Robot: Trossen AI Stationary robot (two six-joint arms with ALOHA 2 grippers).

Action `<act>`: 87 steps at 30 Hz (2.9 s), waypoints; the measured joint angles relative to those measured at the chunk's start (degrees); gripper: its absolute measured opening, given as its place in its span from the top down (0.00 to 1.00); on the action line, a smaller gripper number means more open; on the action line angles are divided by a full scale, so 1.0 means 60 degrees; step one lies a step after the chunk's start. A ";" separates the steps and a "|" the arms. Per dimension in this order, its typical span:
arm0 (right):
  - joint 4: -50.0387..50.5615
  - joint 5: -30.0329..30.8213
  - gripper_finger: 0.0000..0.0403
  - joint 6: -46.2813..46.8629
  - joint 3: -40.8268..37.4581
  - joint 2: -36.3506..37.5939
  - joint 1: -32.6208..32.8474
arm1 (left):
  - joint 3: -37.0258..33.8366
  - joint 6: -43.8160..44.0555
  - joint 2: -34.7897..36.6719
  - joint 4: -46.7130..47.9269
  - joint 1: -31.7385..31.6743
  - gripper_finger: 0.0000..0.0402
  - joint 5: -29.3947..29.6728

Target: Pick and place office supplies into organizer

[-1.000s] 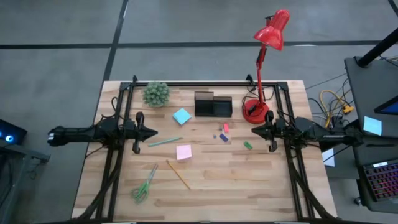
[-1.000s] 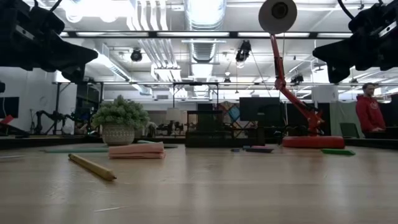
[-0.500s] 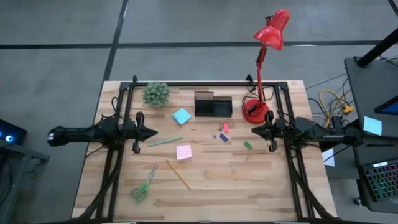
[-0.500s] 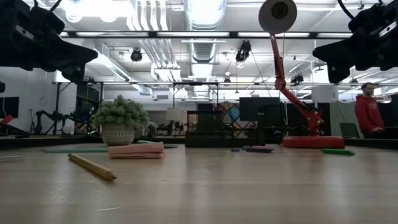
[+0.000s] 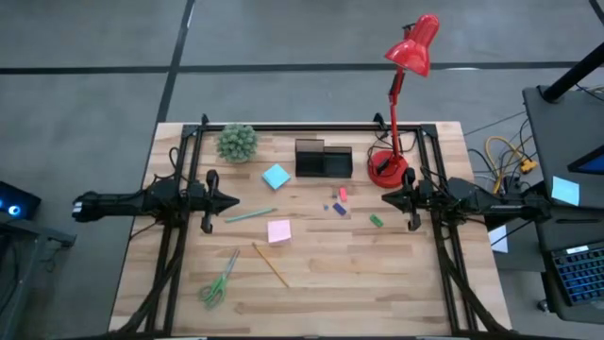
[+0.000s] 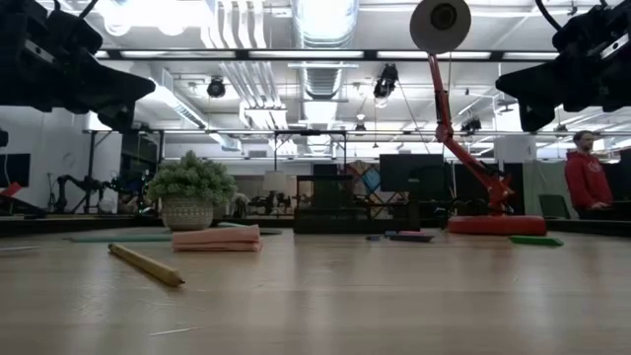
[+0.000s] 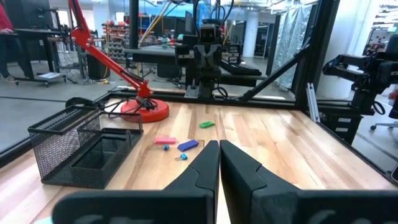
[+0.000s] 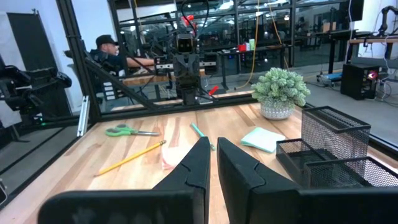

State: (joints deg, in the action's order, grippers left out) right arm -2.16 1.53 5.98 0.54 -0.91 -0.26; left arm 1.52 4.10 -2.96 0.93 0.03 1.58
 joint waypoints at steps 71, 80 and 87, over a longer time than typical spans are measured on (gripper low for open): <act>-0.2097 0.0805 0.93 -0.3099 0.0095 -0.0040 -0.0010 | 0.0004 -0.1487 -0.1045 -0.2873 -0.0003 1.00 0.1392; -0.1903 0.1014 0.75 -0.2874 0.0636 -0.0573 -0.0010 | 0.0004 -0.1497 -0.1300 -0.3115 -0.0003 1.00 0.1392; -0.1227 0.1012 0.66 -0.1609 0.1451 -0.1558 -0.0010 | 0.0004 -0.1506 -0.1294 -0.3293 -0.0003 1.00 0.1392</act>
State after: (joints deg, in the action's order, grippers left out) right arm -9.52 7.61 -3.68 9.24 -10.26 -0.32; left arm 1.54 -4.94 -10.73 -18.83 0.01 9.93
